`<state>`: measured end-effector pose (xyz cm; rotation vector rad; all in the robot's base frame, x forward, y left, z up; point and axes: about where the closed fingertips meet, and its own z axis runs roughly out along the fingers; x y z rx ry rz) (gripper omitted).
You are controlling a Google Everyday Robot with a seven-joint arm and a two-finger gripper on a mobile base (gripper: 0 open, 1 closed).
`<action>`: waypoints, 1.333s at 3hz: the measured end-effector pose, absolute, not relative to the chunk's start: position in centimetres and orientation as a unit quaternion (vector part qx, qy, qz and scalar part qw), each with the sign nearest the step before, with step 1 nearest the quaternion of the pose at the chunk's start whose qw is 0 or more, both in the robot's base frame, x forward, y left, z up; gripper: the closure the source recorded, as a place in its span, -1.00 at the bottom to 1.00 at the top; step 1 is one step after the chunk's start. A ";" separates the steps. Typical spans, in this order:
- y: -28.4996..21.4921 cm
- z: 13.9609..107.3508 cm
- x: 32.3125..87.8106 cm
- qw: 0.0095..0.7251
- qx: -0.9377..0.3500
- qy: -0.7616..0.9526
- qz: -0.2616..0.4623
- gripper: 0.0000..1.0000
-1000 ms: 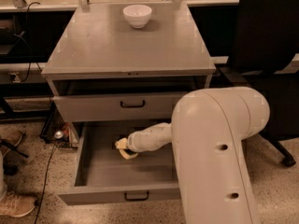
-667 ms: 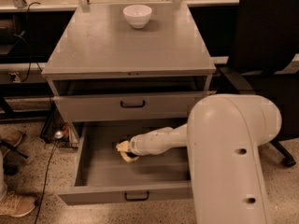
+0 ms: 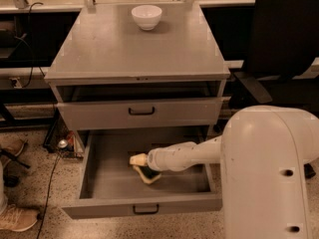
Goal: Place sponge into middle drawer
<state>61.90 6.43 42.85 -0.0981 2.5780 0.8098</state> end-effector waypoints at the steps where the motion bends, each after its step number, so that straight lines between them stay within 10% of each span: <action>1: 3.9 43.5 61.3 0.225 -0.022 0.933 0.279 -1.00; 4: -9.1 46.5 60.2 0.268 0.038 0.941 0.205 -1.00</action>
Offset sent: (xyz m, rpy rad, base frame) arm -0.0235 -0.1645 0.0476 -0.1719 -0.0731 -0.2255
